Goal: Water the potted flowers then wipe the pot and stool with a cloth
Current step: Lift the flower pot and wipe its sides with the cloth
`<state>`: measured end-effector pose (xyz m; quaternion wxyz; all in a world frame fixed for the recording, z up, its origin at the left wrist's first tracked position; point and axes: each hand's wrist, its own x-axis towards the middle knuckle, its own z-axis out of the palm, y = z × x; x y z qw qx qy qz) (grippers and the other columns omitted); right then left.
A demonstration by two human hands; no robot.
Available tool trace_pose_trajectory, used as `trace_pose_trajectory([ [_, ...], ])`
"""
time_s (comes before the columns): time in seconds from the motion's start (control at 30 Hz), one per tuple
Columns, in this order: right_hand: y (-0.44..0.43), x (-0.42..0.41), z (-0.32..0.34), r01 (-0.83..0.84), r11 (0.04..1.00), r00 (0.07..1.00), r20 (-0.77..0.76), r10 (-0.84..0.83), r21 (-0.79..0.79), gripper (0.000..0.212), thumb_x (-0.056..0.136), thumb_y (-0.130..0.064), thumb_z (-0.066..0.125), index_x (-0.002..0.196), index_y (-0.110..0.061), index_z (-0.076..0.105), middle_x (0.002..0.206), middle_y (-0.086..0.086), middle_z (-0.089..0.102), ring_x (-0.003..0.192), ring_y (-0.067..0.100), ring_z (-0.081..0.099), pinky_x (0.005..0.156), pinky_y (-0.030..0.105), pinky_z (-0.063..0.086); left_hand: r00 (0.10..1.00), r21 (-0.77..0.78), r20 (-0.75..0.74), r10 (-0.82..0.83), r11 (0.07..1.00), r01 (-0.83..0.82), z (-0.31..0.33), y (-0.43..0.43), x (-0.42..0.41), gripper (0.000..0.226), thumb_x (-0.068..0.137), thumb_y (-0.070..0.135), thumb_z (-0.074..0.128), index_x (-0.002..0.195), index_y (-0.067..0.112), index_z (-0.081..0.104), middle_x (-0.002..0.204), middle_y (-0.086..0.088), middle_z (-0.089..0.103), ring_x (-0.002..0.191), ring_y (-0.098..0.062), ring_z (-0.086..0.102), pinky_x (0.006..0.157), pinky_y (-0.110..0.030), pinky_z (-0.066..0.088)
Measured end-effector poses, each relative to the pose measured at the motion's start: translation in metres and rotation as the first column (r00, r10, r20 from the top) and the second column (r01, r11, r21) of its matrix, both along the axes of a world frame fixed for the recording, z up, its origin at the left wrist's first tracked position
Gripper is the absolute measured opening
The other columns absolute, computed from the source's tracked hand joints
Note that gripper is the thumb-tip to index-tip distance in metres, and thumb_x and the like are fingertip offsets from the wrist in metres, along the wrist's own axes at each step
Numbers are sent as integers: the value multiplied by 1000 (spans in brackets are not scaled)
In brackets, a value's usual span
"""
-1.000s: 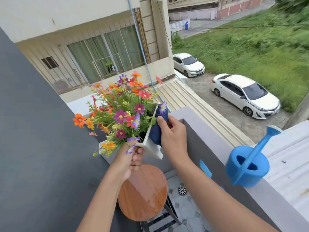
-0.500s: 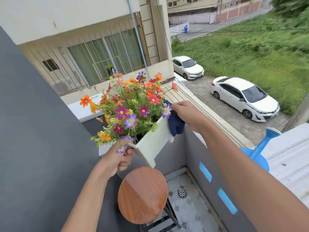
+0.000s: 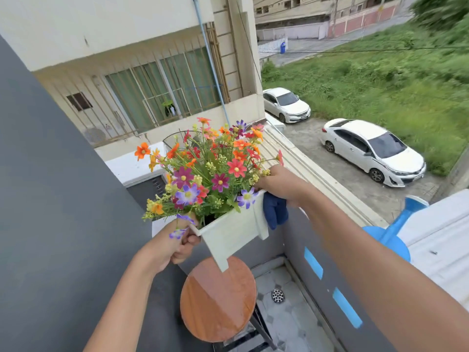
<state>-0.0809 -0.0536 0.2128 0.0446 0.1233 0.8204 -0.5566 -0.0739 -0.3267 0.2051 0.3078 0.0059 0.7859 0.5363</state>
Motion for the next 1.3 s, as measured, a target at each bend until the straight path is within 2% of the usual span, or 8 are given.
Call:
trace_pose_trajectory([
  [0.17,-13,1,-32,184,979,977,-91,-191,-88,35,58,-39,66,64,-16,42,67,8,34,61,18,34,57,37,30,959,84,27,281,956,-282,-5,6,-7,56,88,61,42,52,19,35,45,3,19,35,-11,9,49,-24,4],
  [0.3,-28,10,-37,314,942,933,-144,-329,-118,40,69,-31,66,54,-17,32,49,1,30,48,18,31,50,30,28,854,228,-13,520,834,-503,-13,19,0,36,88,47,45,66,19,39,44,3,31,35,-11,16,46,-20,8],
  [0.53,-53,24,-47,425,900,880,-191,-436,-94,42,85,-22,67,52,-11,44,39,-2,40,44,15,40,49,28,30,892,270,18,452,857,-439,-27,74,33,15,96,46,44,92,37,55,78,-16,73,48,-17,49,43,-23,29],
  [0.67,-62,30,-57,435,894,870,-209,-448,-107,44,85,-13,64,51,-12,35,44,-1,31,45,15,27,48,29,22,885,215,112,451,859,-465,-27,89,29,25,89,52,51,91,27,56,59,-7,66,46,-16,44,45,-22,23],
  [0.9,-77,42,-49,388,916,877,-268,-400,-97,35,79,-10,64,53,-11,39,47,1,39,45,14,33,48,29,26,830,244,108,547,795,-555,-38,93,25,35,80,48,65,76,16,53,54,2,39,40,-13,35,44,-24,18],
  [1.07,-77,48,-45,382,921,867,-316,-386,-76,32,73,0,54,56,-12,30,47,2,31,50,17,25,50,31,20,825,305,140,547,769,-562,-33,90,19,20,84,31,63,71,18,57,50,3,40,39,-12,34,47,-25,20],
  [1.2,-83,47,-44,390,914,844,-354,-403,-111,38,79,-5,58,56,-13,29,45,-3,28,45,13,24,49,28,20,721,355,54,691,661,-661,-29,95,24,27,84,23,66,61,10,63,47,-1,50,39,-15,42,44,-25,36],
  [1.3,-85,48,-45,404,903,822,-375,-428,-145,40,81,-12,63,57,-12,31,48,0,29,46,13,25,46,23,18,728,349,21,686,677,-648,-26,92,26,29,87,24,64,62,10,66,47,-3,55,37,-15,43,42,-24,34],
])
